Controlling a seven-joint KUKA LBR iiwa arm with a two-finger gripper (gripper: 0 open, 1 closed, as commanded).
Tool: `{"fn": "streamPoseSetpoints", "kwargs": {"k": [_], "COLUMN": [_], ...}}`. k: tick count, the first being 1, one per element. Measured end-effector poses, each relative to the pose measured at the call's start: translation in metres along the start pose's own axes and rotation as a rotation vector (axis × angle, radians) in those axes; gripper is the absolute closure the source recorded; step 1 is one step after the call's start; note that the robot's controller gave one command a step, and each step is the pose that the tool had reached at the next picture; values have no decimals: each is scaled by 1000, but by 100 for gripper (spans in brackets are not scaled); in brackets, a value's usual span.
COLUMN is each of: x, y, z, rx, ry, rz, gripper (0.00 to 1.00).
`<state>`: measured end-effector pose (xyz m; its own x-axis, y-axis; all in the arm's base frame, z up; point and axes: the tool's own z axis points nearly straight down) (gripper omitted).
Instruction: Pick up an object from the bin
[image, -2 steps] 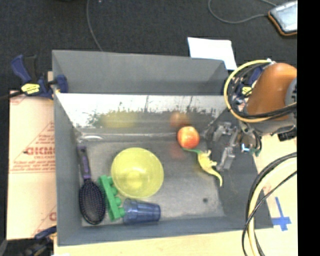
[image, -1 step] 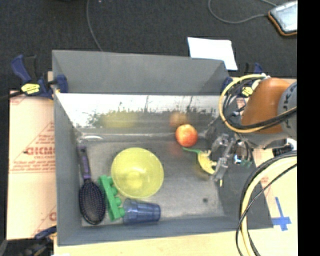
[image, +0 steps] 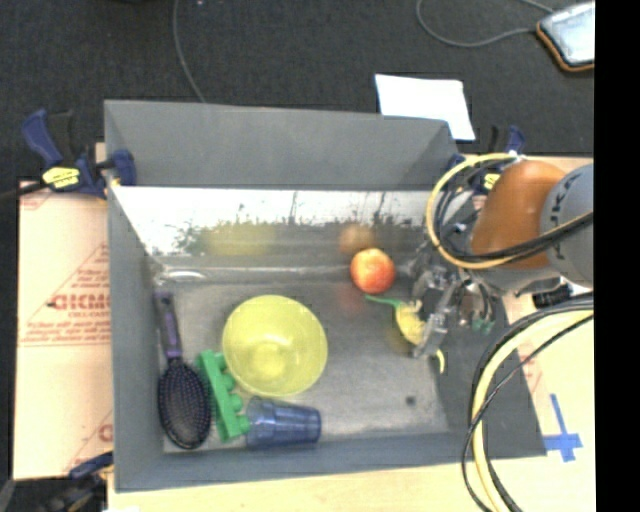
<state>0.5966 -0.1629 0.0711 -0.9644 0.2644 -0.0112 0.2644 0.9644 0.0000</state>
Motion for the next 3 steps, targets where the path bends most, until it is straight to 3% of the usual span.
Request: {"fn": "streamPoseSetpoints", "kwargs": {"k": [1,2,3], "x": [16,16,18], "y": [3,3,2], "z": [-1,-1,-43], "rx": [2,3,2], "ry": [4,4,11], "rz": [131,131,129], "gripper": [100,100,100]}}
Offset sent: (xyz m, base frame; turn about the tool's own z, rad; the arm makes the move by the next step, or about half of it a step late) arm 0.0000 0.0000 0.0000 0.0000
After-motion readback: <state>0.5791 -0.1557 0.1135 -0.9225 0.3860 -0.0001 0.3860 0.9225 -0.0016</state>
